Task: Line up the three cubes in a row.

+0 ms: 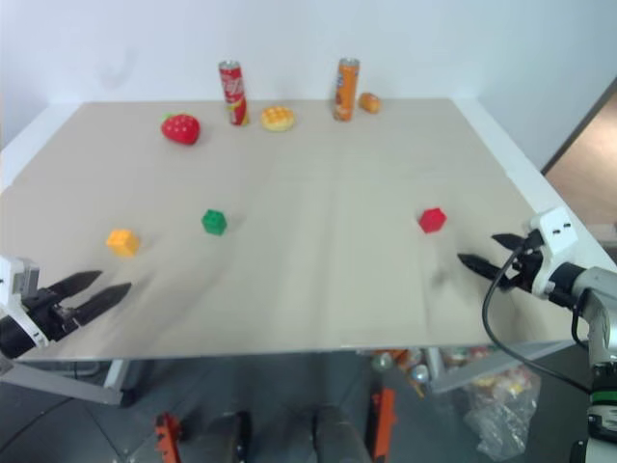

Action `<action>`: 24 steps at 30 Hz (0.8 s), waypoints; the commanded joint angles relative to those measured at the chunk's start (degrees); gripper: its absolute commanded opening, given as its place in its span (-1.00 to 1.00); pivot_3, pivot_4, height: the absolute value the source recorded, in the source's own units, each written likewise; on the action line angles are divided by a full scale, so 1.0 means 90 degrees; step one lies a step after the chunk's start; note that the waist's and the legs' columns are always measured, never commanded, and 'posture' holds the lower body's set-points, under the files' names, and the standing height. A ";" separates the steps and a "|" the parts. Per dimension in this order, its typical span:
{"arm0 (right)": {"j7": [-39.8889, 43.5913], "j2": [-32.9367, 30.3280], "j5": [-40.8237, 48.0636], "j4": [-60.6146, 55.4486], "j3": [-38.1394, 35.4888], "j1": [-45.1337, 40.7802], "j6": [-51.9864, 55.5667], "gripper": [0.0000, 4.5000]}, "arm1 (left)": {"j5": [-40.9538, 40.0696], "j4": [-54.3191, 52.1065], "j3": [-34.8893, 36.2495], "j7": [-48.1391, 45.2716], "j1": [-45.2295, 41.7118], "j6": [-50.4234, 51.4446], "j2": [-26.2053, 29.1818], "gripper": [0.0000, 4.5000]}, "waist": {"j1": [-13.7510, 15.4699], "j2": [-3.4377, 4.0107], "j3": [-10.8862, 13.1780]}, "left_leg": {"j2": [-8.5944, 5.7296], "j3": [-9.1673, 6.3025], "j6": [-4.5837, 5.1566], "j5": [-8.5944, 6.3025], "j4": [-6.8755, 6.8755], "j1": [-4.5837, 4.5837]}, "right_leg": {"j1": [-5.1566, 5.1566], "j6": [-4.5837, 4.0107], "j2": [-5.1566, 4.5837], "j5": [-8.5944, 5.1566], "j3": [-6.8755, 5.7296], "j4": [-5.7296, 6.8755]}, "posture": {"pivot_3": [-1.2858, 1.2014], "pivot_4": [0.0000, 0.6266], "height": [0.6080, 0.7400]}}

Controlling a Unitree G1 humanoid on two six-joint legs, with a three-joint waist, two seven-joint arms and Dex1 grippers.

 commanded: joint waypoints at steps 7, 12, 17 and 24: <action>-0.0345 0.0172 -0.0373 0.0433 0.0344 -0.0837 -0.0286 0.93 | -0.0366 -0.0720 0.0136 0.0094 0.0123 0.0198 0.0146 0.96 | -0.0060 -0.0002 0.0000 | 0.0001 0.0010 0.0000 0.0000 0.0000 0.0005 | -0.0001 0.0001 0.0000 0.0003 0.0009 0.0000 | 0.03 -0.52 1.00; -0.0634 0.0484 -0.0574 0.0627 0.0554 -0.1116 -0.0442 0.93 | -0.0455 -0.0923 -0.0525 0.0022 -0.0808 0.0370 0.0320 0.96 | -0.0004 -0.0002 0.0000 | -0.0003 0.0011 0.0001 0.0001 0.0010 -0.0001 | 0.0003 0.0010 -0.0002 0.0007 0.0010 0.0000 | 0.03 -0.52 1.00; -0.1072 0.0828 -0.1027 0.1002 0.0886 -0.1434 -0.0938 0.93 | 0.0057 -0.0980 -0.2072 -0.0394 -0.1775 0.0198 0.0354 0.96 | -0.0005 -0.0002 0.0000 | -0.0006 0.0012 0.0001 0.0001 0.0008 -0.0003 | 0.0006 0.0023 -0.0002 0.0006 0.0014 -0.0001 | 0.03 -0.52 1.00; -0.1733 0.1146 -0.1378 0.1906 0.0974 -0.2091 -0.1471 0.93 | 0.0629 -0.0685 -0.3874 -0.0698 -0.3132 -0.0053 -0.0510 0.96 | -0.0009 -0.0001 0.0000 | -0.0008 0.0009 0.0002 0.0001 0.0008 -0.0008 | 0.0007 0.0064 0.0000 0.0030 0.0014 -0.0002 | 0.03 -0.52 1.00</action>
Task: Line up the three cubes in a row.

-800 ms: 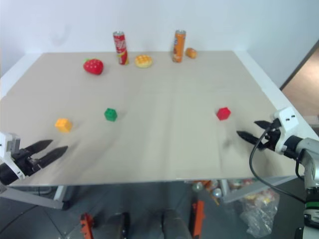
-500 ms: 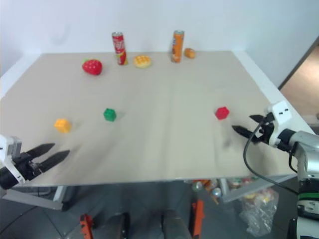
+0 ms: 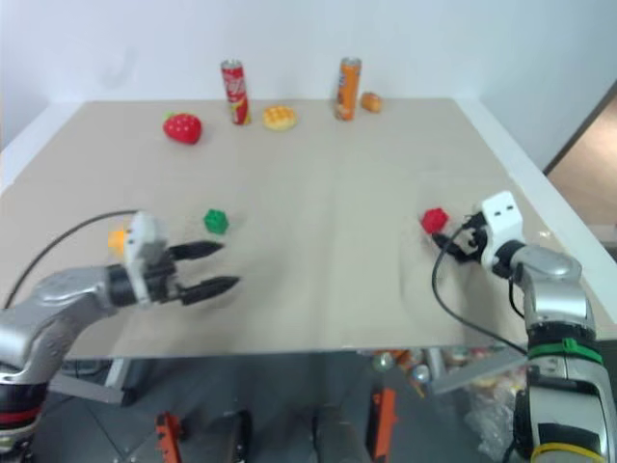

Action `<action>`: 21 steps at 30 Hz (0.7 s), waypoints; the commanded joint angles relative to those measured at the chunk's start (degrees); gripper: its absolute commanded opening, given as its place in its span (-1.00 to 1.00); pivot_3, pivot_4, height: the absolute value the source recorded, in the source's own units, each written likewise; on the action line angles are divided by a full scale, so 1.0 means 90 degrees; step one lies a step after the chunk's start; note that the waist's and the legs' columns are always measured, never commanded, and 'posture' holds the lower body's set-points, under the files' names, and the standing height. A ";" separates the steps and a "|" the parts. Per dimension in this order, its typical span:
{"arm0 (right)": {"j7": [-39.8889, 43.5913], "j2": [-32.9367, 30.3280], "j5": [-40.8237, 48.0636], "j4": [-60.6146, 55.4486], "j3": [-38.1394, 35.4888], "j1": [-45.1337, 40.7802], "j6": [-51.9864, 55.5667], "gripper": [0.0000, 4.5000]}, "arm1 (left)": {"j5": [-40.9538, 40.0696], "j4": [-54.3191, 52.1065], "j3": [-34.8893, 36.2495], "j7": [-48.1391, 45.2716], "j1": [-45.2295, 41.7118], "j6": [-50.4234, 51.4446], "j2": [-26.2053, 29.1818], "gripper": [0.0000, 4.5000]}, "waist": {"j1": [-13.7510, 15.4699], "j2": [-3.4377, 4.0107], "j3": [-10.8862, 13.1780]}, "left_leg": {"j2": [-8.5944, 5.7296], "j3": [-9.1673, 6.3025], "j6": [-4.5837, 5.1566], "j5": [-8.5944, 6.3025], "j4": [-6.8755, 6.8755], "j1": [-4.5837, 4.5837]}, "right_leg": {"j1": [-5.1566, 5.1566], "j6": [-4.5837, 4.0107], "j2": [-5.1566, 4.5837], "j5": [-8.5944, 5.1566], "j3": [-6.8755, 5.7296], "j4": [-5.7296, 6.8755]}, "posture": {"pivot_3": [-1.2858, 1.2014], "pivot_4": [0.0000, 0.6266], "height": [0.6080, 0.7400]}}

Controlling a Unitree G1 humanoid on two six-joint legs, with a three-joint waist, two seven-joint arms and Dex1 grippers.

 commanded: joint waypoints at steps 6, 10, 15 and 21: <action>-0.0256 0.0316 0.0059 0.0430 -0.0162 -0.0404 -0.0293 0.93 | 0.0340 0.0272 -0.0764 -0.0297 -0.0782 -0.0326 -0.0622 0.96 | -0.0026 0.0000 0.0000 | 0.0002 -0.0008 0.0002 0.0000 -0.0004 0.0001 | -0.0001 0.0002 0.0008 0.0001 0.0001 0.0001 | 0.03 -0.52 1.00; -0.0253 0.0478 0.0135 0.0438 -0.0178 -0.0377 -0.0249 0.93 | 0.0388 0.0333 -0.0765 -0.0337 -0.0858 -0.0383 -0.0727 0.96 | -0.0026 0.0000 0.0000 | 0.0000 -0.0007 0.0002 0.0000 -0.0002 0.0000 | 0.0001 0.0005 0.0006 0.0002 0.0006 0.0001 | 0.03 -0.52 1.00; -0.0430 0.0660 0.0130 0.0823 -0.0221 -0.0543 -0.0388 0.93 | 0.0368 0.0334 -0.0706 -0.0295 -0.0881 -0.0386 -0.0814 0.96 | -0.0024 0.0000 0.0000 | -0.0001 -0.0007 0.0003 0.0001 -0.0001 0.0000 | 0.0001 0.0006 0.0006 0.0003 0.0006 0.0000 | 0.03 -0.52 1.00; -0.0636 0.0788 0.0185 0.1627 -0.0347 -0.0980 -0.0633 0.93 | 0.0194 0.0093 -0.0494 -0.0119 -0.0791 -0.0235 -0.0812 0.96 | -0.0029 0.0000 0.0000 | -0.0001 -0.0008 0.0006 0.0003 0.0000 0.0000 | 0.0001 0.0006 0.0007 0.0005 0.0006 0.0001 | 0.03 -0.52 1.00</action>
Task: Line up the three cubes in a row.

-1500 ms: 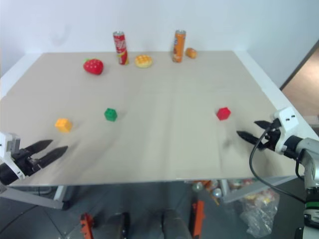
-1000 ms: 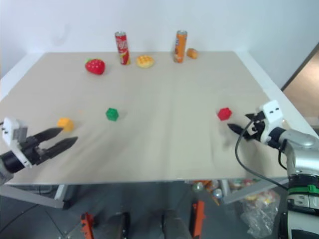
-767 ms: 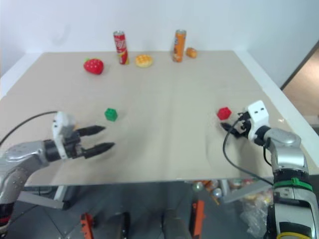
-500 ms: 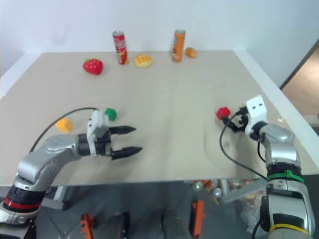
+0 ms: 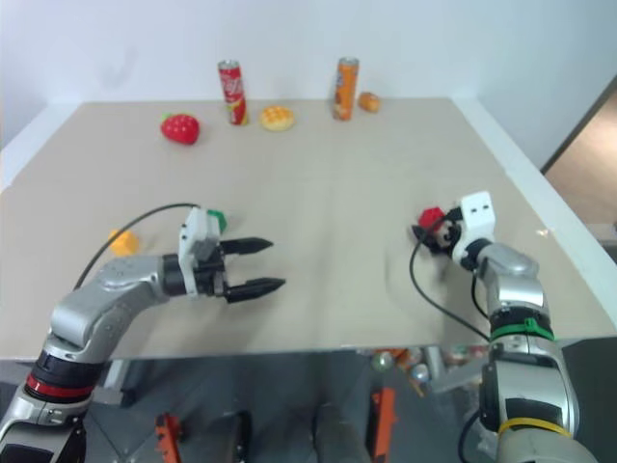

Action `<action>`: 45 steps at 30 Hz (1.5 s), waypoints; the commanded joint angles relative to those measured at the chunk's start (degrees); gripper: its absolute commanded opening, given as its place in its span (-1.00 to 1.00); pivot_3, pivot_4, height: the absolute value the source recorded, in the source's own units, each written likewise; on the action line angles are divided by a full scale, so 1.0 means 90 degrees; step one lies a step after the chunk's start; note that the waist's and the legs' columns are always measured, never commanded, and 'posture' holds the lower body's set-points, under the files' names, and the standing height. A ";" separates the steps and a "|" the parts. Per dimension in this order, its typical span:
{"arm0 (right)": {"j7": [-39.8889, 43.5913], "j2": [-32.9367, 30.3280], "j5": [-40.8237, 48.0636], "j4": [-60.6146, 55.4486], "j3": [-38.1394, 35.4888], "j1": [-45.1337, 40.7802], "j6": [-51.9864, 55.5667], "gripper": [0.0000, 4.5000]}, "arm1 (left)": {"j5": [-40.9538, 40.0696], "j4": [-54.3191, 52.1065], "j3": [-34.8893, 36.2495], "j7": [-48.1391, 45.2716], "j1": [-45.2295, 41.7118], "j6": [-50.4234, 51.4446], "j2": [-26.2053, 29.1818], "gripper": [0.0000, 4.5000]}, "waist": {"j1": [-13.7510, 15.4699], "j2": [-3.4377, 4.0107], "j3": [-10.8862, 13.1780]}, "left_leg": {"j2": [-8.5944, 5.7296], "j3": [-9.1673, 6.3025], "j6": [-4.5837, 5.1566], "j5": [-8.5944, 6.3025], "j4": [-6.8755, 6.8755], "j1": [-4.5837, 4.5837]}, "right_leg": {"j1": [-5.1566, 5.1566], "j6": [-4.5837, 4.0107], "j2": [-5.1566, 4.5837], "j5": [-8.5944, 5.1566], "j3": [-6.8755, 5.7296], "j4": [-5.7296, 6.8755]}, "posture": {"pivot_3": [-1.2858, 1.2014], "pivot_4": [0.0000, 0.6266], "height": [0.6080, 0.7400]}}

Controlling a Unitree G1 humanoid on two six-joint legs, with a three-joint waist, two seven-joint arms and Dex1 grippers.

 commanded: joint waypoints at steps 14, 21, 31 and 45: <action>0.0229 0.0103 0.0119 0.0905 -0.0286 -0.0645 -0.0566 -0.22 | -0.0645 -0.0399 0.1048 0.0310 -0.0035 0.0303 0.0195 1.00 | -0.0023 0.0000 0.0000 | -0.0002 -0.0001 0.0001 0.0000 0.0001 -0.0002 | 0.0000 0.0004 0.0000 0.0000 0.0001 0.0000 | 0.03 -0.52 1.00; 0.0386 0.0153 0.0066 0.1042 -0.0206 -0.0832 -0.0543 -0.45 | -0.1108 -0.0303 0.1338 0.0253 -0.0052 0.0574 0.0230 1.00 | -0.0025 0.0000 0.0000 | -0.0002 -0.0001 0.0001 0.0000 0.0000 -0.0003 | 0.0000 0.0005 -0.0001 0.0000 0.0001 0.0000 | 0.03 -0.52 1.00; 0.3581 0.0322 0.0258 -0.0666 0.0912 -0.0951 0.0328 -0.45 | -0.1744 0.0517 0.2052 -0.0335 -0.0161 0.1050 0.0983 1.00 | -0.0135 0.0006 0.0004 | 0.0003 -0.0005 0.0001 0.0000 -0.0001 0.0000 | -0.0001 0.0004 0.0004 0.0001 -0.0004 0.0001 | 0.03 -0.52 1.00; 0.5621 0.0604 -0.0391 -0.0272 0.2263 -0.1567 -0.0768 -0.45 | -0.1738 0.0258 0.2056 -0.1148 0.0425 0.1334 0.1874 1.00 | -0.0122 0.0007 0.0004 | 0.0005 -0.0015 0.0000 0.0000 -0.0008 -0.0009 | -0.0008 0.0000 0.0001 -0.0006 -0.0020 0.0000 | 0.03 -0.52 1.00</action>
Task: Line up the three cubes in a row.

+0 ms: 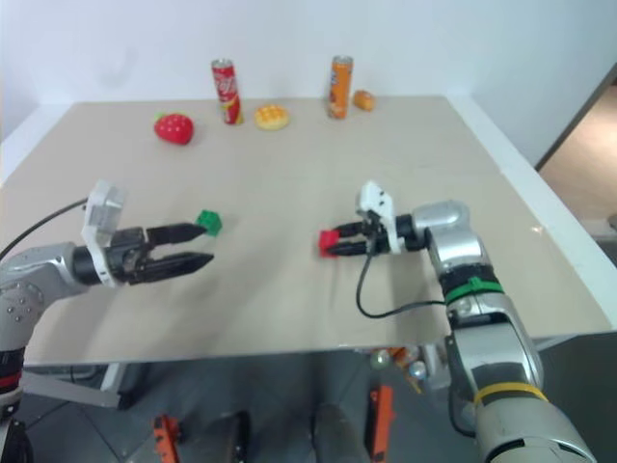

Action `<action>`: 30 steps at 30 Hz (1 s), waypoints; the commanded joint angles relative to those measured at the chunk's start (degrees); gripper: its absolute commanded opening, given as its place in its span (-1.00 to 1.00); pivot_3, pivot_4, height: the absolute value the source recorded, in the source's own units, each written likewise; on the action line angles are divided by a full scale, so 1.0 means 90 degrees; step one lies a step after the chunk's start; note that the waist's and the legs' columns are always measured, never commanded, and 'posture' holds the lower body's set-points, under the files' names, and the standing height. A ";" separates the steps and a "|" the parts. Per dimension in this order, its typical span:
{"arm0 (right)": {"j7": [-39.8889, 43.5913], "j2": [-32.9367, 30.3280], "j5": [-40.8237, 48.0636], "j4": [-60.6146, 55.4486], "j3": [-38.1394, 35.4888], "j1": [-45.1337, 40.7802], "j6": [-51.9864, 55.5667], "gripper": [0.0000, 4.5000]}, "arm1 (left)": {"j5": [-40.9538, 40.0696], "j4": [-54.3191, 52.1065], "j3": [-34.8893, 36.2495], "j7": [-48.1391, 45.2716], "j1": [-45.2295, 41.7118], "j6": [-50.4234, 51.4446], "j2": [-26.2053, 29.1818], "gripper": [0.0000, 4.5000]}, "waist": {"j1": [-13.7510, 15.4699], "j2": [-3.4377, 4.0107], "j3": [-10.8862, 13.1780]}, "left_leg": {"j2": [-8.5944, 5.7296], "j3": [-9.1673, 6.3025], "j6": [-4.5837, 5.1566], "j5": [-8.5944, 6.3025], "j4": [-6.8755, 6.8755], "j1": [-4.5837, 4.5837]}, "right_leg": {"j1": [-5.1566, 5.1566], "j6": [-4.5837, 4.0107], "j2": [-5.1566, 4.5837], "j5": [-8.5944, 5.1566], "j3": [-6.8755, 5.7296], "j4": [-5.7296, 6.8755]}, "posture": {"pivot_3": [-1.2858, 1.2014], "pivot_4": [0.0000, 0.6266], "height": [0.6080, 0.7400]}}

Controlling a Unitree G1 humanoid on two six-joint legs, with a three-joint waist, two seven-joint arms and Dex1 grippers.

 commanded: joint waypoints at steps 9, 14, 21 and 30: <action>0.0486 0.0181 -0.0085 0.0315 0.0110 -0.0057 -0.0410 -0.45 | 0.0189 -0.0401 0.0219 -0.0211 0.0261 -0.0476 0.0248 1.00 | 0.0003 0.0001 0.0000 | 0.0001 -0.0001 0.0000 0.0000 -0.0002 0.0002 | 0.0000 -0.0008 -0.0001 -0.0002 -0.0003 0.0000 | 0.03 -0.52 1.00; 0.0509 0.0245 -0.0022 0.0117 0.0088 0.0057 -0.0306 -0.45 | 0.0620 -0.0128 0.0017 -0.0456 0.0147 -0.1224 0.0079 1.00 | 0.0013 0.0001 0.0000 | 0.0000 -0.0001 0.0000 0.0000 -0.0002 0.0001 | 0.0001 -0.0007 -0.0003 -0.0002 -0.0004 0.0000 | 0.03 -0.52 1.00; 0.0496 0.0172 0.0009 -0.0002 0.0041 0.0200 -0.0262 -0.45 | 0.1018 0.0281 -0.0130 -0.1132 0.0206 -0.1917 0.0169 1.00 | 0.0011 0.0001 0.0000 | 0.0001 -0.0001 0.0000 0.0000 -0.0003 0.0001 | 0.0000 -0.0009 -0.0002 -0.0002 -0.0006 0.0000 | 0.03 -0.52 1.00; 0.0524 0.0088 0.0026 -0.0167 0.0039 0.0237 -0.0114 -0.45 | 0.1651 0.0624 -0.0333 -0.1748 0.0322 -0.2906 0.0164 1.00 | 0.0011 0.0001 0.0000 | 0.0001 -0.0002 0.0000 0.0000 -0.0002 0.0001 | 0.0000 -0.0010 -0.0003 -0.0002 -0.0007 0.0001 | 0.03 -0.52 1.00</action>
